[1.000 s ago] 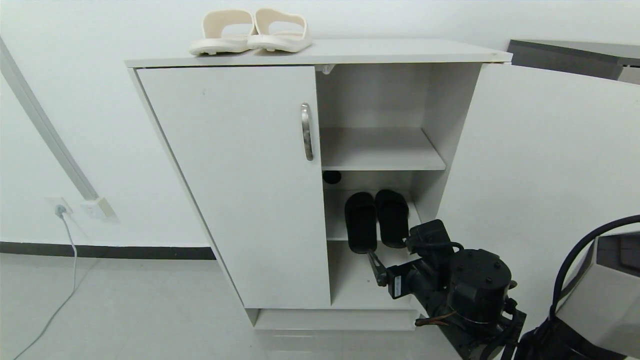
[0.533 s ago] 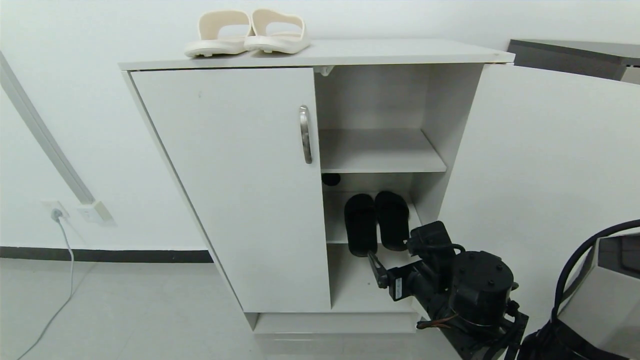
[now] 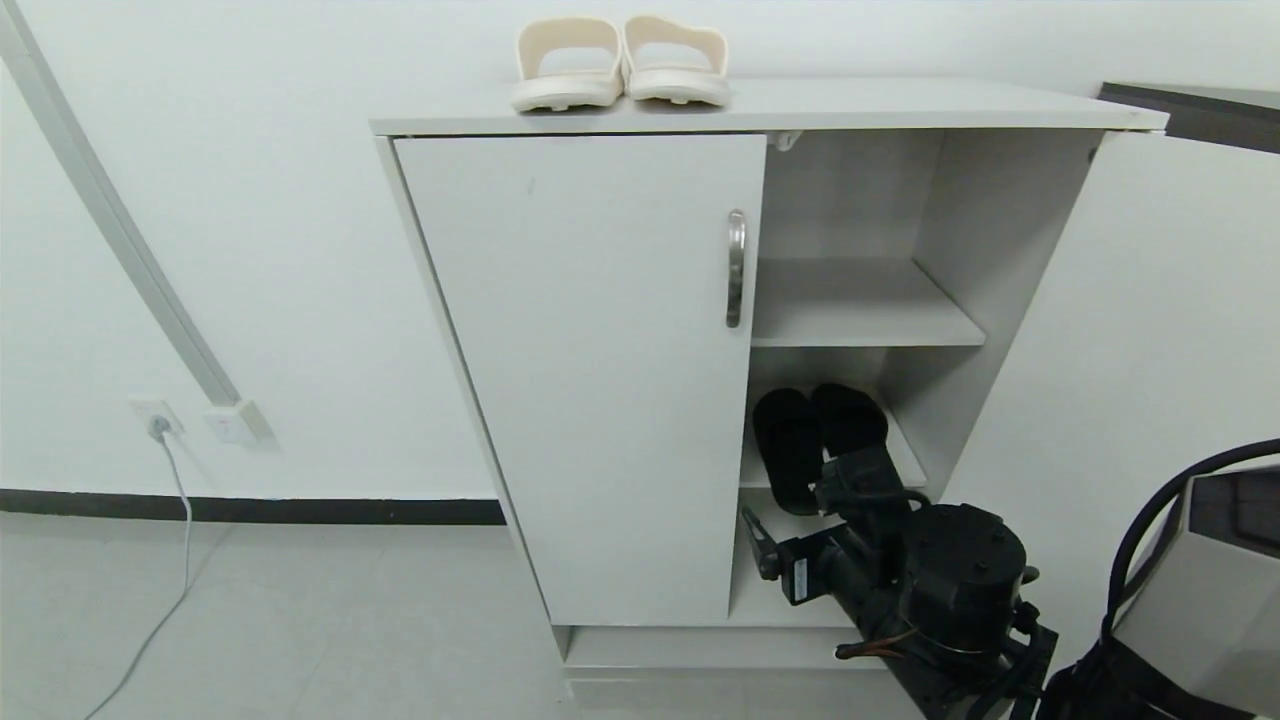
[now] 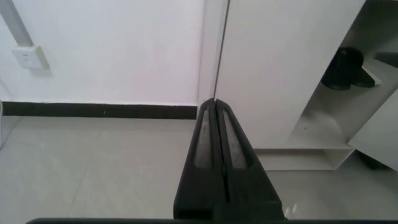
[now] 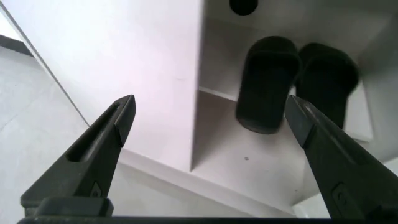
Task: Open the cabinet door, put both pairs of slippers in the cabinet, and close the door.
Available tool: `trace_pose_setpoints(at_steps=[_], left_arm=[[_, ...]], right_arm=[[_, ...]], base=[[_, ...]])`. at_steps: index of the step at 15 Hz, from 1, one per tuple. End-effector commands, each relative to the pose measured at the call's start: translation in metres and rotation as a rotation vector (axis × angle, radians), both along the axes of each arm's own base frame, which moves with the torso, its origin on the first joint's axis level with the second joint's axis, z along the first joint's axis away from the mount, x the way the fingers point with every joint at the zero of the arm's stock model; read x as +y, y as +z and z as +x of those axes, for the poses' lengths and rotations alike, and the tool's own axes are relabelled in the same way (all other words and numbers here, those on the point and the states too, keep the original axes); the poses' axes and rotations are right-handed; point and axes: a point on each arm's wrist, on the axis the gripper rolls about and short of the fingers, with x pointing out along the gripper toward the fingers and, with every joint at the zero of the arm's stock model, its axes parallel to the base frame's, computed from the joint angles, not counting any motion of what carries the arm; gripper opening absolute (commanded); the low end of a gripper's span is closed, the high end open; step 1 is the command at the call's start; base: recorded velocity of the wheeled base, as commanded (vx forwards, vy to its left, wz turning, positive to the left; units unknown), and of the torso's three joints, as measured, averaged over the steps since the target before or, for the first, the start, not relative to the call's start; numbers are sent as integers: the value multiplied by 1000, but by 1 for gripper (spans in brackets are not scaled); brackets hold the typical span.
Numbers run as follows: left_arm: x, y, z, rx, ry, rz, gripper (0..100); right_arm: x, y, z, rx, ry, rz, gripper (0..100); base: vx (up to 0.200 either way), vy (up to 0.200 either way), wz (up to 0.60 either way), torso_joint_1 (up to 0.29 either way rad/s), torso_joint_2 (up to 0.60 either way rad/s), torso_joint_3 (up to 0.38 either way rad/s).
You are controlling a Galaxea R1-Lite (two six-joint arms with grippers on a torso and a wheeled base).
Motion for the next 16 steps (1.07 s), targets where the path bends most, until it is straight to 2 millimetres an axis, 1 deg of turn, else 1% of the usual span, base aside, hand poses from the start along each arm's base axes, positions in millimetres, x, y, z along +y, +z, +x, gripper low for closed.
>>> trace_pose_setpoints(at_steps=[1, 8, 16], left_arm=[[0, 0, 0, 1, 0, 0, 0], [0, 0, 0, 1, 0, 0, 0], [0, 0, 0, 1, 0, 0, 0]], right_arm=[[-1, -2, 0, 5, -1, -6, 100], [-5, -2, 0, -4, 36, 5, 100], [-5, -7, 0, -3, 37, -15, 100]], base=[[0, 200, 0, -2, 2, 2], [0, 200, 0, 4, 0, 4], [0, 0, 0, 0, 0, 0]])
